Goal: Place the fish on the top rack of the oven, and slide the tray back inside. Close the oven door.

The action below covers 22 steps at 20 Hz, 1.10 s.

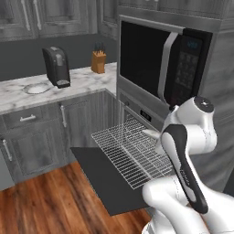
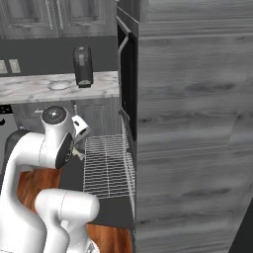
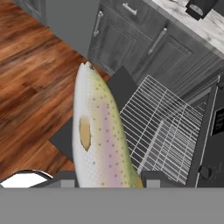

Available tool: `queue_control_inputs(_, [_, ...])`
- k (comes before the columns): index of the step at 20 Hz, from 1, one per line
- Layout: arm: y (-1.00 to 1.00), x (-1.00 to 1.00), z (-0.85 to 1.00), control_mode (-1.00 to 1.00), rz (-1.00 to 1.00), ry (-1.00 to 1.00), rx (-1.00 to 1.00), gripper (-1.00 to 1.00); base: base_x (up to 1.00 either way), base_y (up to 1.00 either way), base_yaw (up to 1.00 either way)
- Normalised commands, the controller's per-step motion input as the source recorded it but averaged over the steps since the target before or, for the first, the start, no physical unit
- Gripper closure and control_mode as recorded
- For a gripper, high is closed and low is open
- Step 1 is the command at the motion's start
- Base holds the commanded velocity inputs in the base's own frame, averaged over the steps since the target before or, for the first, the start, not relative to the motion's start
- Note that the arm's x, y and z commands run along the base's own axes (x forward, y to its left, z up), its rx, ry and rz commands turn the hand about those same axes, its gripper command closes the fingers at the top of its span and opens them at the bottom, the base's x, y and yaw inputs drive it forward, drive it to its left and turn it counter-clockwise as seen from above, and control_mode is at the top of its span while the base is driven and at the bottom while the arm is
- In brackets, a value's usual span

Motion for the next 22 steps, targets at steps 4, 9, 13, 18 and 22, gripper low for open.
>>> queue_control_inputs(4, [0.0, 0.14, -0.12, -1.0, 0.03, 0.0, 0.0, 1.0, 0.0, 0.0, 0.0])
queue_control_inputs(9, [0.0, 0.11, -0.01, -1.0, 0.02, 0.0, 0.0, 1.0, 0.0, 0.0, 0.0])
queue_control_inputs(13, [0.01, 0.27, -0.06, -1.0, 0.0, 0.0, 0.0, 1.0, 0.0, 0.0, 0.0])
queue_control_inputs(18, [0.21, 0.43, -0.49, -1.0, 0.01, 0.08, 0.0, 1.0, 0.0, 0.0, 0.0])
queue_control_inputs(22, [0.06, 0.38, -0.46, -1.0, 0.01, 0.07, 0.0, 1.0, 0.0, 0.0, 0.0])
